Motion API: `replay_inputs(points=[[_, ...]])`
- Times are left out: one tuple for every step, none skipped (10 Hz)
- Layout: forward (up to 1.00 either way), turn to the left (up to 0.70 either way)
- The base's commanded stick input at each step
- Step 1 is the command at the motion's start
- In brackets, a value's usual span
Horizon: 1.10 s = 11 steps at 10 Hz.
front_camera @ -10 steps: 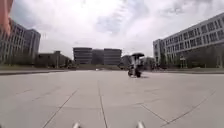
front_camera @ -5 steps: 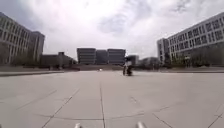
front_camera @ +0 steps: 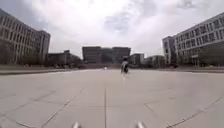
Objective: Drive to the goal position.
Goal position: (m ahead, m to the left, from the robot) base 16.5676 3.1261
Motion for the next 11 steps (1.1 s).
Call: replay_inputs(points=[[0.70, 0.00], [0.70, 0.00], [0.70, 0.00], [0.70, 0.00], [0.70, 0.00], [0.70, 0.00], [0.70, 0.00], [0.70, 0.00], [0.70, 0.00], [0.70, 0.00], [0.70, 0.00]])
